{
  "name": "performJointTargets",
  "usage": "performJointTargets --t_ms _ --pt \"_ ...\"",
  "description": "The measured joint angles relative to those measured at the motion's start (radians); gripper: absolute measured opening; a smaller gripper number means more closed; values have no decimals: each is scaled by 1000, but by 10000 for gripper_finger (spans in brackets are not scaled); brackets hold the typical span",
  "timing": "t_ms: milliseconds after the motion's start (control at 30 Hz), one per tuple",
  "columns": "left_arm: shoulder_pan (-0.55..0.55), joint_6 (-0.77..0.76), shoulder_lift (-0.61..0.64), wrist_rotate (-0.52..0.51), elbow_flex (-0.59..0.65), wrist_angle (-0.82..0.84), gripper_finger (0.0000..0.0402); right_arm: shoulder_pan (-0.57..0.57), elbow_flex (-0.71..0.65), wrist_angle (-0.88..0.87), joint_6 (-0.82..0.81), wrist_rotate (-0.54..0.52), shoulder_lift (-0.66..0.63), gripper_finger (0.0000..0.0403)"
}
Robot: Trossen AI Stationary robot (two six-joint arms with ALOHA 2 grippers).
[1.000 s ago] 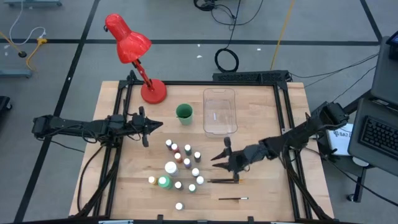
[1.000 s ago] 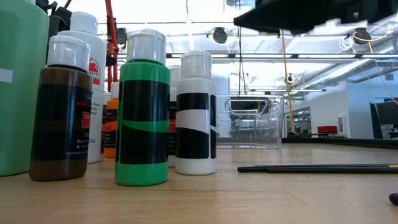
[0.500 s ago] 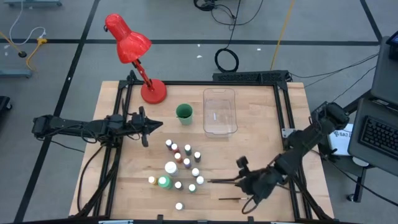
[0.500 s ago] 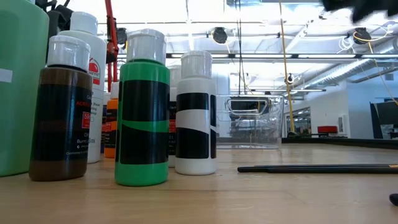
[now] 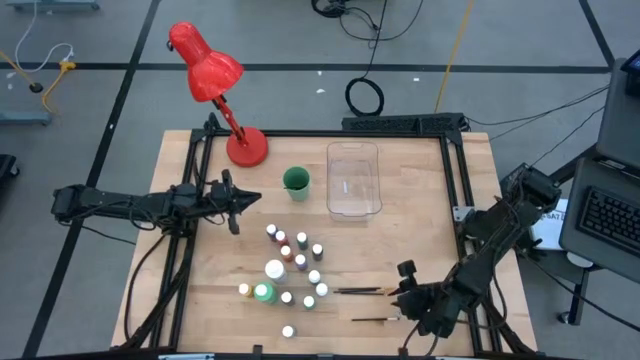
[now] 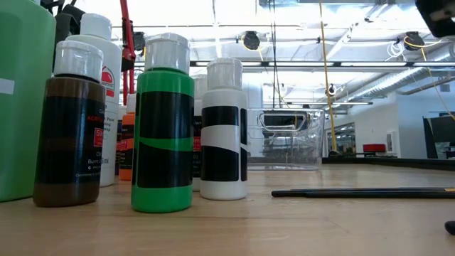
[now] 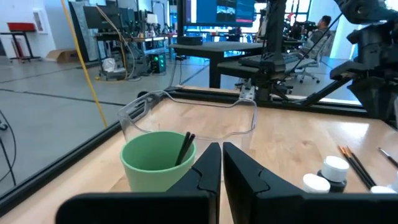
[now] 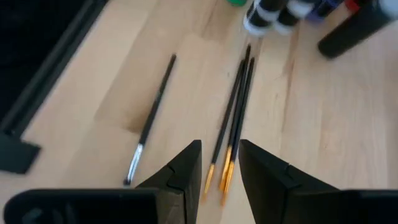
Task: Pick & Place Paint Supplies
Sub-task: Put the orange paint brush into the green cup
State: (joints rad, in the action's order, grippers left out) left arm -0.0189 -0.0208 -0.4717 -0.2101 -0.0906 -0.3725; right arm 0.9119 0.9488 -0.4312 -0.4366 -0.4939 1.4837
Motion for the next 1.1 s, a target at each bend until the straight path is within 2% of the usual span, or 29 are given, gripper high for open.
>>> performJointTargets --t_ms 267,467,600,767,1100 --pt "0 0 0 0 0 0 21 -8 -75 7 -185 57 0 100" --pt "0 -1 0 0 0 0 21 -22 -114 13 -181 53 0 100" --pt "0 10 0 -1 0 0 21 -36 -161 86 -181 58 0 100" --pt "0 36 0 -1 0 -6 21 -48 -226 237 -182 156 0 100" --pt "0 38 0 -1 0 -6 21 -33 -289 292 -229 133 0 100"
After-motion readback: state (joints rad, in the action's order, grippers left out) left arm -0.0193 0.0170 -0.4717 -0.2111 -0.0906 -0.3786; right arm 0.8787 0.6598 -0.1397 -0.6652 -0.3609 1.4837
